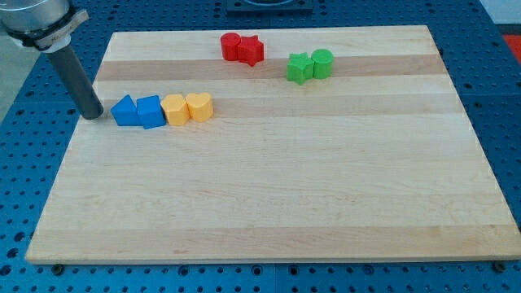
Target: Push the blue cube towards the center of the board
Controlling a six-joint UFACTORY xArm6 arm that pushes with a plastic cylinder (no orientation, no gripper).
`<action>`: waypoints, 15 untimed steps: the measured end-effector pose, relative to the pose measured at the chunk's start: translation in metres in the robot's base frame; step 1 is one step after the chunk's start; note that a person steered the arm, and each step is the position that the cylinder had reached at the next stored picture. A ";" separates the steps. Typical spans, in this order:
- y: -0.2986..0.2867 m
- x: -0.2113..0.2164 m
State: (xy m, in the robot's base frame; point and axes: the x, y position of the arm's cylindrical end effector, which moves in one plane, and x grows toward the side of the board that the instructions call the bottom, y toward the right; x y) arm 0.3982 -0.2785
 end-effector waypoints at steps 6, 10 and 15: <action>0.107 0.000; 0.159 0.034; 0.249 0.044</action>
State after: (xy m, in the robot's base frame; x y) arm 0.4424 -0.0298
